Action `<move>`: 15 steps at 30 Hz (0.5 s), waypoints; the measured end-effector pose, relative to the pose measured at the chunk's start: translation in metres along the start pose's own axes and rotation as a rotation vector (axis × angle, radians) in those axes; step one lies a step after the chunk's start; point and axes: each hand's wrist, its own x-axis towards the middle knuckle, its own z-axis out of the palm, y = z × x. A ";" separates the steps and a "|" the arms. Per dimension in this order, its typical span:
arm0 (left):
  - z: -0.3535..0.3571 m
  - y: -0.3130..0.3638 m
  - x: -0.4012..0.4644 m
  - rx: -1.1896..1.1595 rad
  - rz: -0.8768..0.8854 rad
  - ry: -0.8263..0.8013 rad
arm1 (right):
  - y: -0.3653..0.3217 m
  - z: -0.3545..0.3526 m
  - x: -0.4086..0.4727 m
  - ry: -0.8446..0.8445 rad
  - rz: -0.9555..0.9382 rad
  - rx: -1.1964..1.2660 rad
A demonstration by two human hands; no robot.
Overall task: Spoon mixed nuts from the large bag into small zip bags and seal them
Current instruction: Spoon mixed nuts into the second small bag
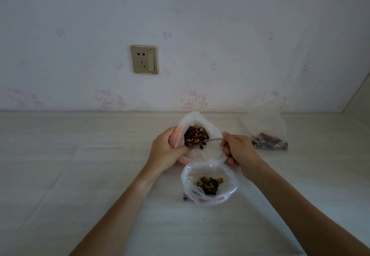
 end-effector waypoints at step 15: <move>-0.013 0.008 -0.001 0.117 -0.090 0.040 | -0.019 -0.028 -0.015 -0.015 -0.113 0.146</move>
